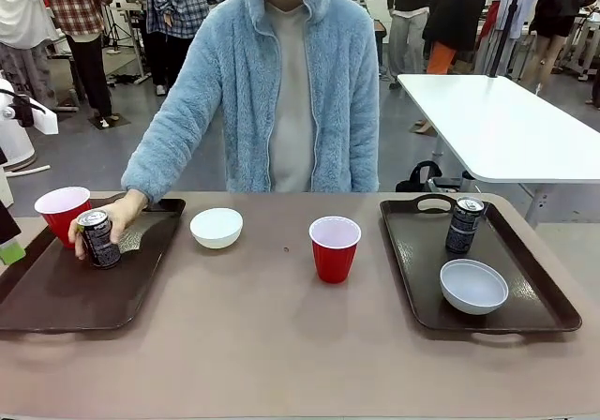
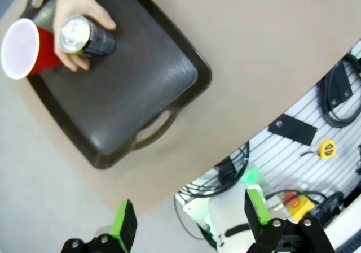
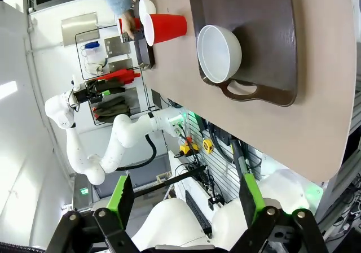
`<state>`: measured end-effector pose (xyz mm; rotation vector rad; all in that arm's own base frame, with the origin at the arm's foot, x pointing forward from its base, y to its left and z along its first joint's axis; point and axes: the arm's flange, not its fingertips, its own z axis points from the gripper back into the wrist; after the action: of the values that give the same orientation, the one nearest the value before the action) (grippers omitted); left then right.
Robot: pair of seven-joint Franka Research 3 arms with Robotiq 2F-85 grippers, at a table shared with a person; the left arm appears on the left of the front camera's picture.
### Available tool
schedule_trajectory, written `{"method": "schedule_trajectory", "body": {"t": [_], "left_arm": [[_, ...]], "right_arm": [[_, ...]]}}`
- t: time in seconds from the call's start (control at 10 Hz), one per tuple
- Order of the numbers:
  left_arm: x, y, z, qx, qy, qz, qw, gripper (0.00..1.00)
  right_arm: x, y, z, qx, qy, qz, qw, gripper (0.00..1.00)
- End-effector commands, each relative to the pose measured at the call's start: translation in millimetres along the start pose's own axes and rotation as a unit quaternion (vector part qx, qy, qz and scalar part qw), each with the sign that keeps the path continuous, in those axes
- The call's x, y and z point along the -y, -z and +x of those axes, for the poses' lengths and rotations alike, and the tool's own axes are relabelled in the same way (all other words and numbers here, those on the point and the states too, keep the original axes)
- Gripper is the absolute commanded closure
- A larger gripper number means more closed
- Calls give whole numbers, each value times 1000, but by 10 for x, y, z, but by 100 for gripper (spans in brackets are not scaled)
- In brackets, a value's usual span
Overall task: Prepare tableware on both trays.
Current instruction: Pick up a Picnic Bowl from the table and place it on a Handle tray.
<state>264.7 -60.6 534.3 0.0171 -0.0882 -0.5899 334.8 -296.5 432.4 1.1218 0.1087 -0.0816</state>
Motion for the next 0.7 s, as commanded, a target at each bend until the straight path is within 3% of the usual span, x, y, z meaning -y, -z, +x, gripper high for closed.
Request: {"method": "schedule_trajectory", "body": {"t": [0.0, 0.2, 0.6], "left_arm": [[-2, 134, 132, 8, -10, -9, 1000, 0], [44, 228, 435, 31, -34, -5, 999, 0], [204, 705, 1469, 45, -102, 22, 994, 0]], "right_arm": [[-32, 14, -26, 2, 6, 0, 1000, 3], [-32, 14, -26, 2, 6, 0, 1000, 3], [-32, 14, -26, 2, 6, 0, 1000, 3]]}}
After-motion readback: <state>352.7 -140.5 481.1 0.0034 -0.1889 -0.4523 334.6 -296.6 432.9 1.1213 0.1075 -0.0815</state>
